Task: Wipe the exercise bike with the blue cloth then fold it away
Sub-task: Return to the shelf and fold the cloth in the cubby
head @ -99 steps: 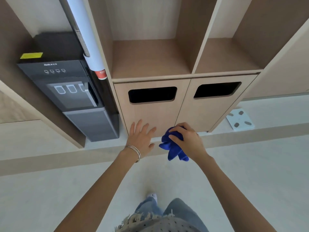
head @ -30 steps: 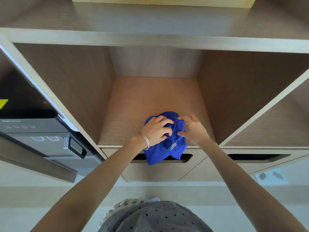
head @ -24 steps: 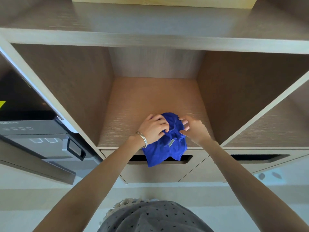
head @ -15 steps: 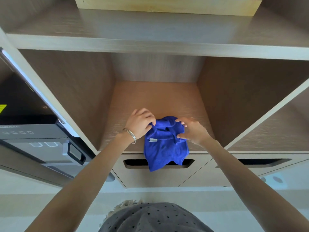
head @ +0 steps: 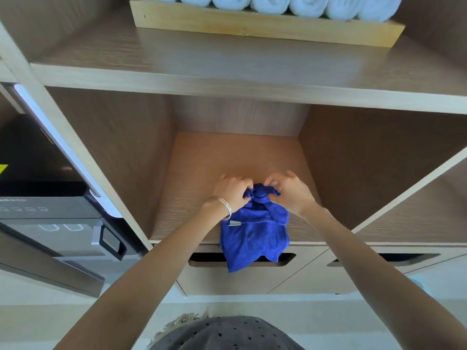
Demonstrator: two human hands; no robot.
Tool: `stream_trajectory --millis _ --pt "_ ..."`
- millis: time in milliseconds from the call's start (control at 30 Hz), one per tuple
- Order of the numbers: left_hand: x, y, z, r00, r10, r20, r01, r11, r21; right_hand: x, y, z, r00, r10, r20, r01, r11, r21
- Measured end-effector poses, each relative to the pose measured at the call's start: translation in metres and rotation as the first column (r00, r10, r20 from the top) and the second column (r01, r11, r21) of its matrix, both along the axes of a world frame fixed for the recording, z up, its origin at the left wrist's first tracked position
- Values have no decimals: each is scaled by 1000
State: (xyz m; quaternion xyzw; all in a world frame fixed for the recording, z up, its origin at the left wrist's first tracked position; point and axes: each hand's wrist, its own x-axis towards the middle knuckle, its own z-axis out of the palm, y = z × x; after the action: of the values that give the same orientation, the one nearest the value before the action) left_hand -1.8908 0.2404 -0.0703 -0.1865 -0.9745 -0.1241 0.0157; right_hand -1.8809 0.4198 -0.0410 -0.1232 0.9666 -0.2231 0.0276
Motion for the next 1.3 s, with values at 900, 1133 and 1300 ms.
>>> stream_trajectory --millis 900,1133,1300 --pt "-6 -5 -18 889 -419 185 425 905 5 28 16 -37 988 -36 151 38 999 -14" --pt "-16 6 -8 901 -400 165 424 892 -154 45 19 -53 983 -100 155 117 988 -104" --pt "-17 0 -7 895 -390 219 427 890 -160 46 20 -51 982 -91 166 104 992 -72"
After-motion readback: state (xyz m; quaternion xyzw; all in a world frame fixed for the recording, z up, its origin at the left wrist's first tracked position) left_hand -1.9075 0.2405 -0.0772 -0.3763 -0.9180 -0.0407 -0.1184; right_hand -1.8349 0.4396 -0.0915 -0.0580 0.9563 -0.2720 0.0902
